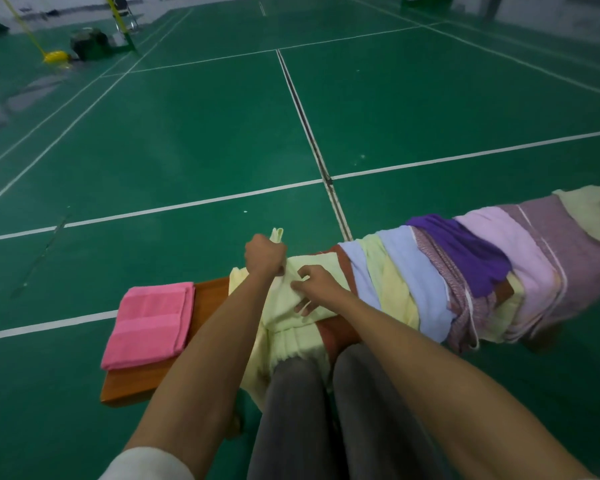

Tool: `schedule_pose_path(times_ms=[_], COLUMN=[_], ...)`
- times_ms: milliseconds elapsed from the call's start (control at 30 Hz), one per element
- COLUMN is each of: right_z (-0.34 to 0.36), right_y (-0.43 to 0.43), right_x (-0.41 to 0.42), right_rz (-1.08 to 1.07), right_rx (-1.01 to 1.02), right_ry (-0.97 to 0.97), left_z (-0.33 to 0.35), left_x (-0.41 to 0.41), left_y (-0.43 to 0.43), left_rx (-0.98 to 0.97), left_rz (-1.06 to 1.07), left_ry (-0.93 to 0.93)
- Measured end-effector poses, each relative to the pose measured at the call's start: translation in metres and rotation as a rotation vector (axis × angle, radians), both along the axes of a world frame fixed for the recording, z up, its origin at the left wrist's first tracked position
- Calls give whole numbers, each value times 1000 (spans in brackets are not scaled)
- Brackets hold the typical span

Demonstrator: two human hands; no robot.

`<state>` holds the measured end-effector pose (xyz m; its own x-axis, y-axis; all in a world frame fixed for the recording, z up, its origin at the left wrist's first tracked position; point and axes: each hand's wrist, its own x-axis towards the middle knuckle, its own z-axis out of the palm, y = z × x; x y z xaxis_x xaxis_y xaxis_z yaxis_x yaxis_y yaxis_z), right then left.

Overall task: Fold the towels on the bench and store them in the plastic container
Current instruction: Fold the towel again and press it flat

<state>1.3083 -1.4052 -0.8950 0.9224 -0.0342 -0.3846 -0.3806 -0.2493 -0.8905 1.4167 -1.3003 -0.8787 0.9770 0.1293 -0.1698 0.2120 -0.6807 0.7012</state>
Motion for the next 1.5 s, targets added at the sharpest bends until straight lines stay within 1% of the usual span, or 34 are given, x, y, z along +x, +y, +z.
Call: schedule_pose_path(times_ms=[200,333,467,533,600,633,733,767,833,900,967,1033,1067,1133,1200,1267,1333,1367,1500], right_z=[0,-2,-4,-7,-12,-15,-24,-27,-33,-37,-40,-38,-38,-41,-41,-45,-39,-37,-16], right_y=[-44,-66,-79,-83,-84,-85,-83,-81,-75,-68,-60,-55,-53,-53,-52,-52,-53,-55,-64], right_x=[-13,-19,-21,-24,-25,-24,-16,-13,-4,5,13,19,22,26,26,26,22,21,13], right_rz=[-42,-54,-52,-29,1,4,-58,-97,-150,-213,-272,-316,-344,-381,-376,-427,-486,-491,-437], right_rx=[-23,-56,-143,-192,-244,-294,-523,-529,-474,-456,-432,-357,-319,-257,-151,36,223,297,549], right_ry=[58,101,138,168,173,156,50,34,53,129,193,208,203,192,226,245,213,187,197], left_z=[4,-3,-7,-9,-16,-18,-19,-21,-25,-32,-36,-34,-34,-35,-36,-33,-30,-23,5], left_x=[-15,-15,-18,-23,-25,-26,-27,-26,-24,-17,-15,-18,-19,-20,-19,-19,-15,-16,-23], left_y=[-44,-62,-76,-79,-76,-74,-62,-56,-38,-21,-6,4,7,10,10,8,6,4,5], left_rx=[-44,-69,-54,-45,-2,28,162,209,221,100,-62,-227,-278,-313,-343,-385,-451,-471,-679], left_rz=[-68,-106,-140,-197,-249,-248,-134,-90,10,60,55,45,25,-42,-89,-125,-125,-128,-159], left_ry=[49,115,160,211,247,234,121,98,139,242,375,529,598,662,656,625,608,631,599])
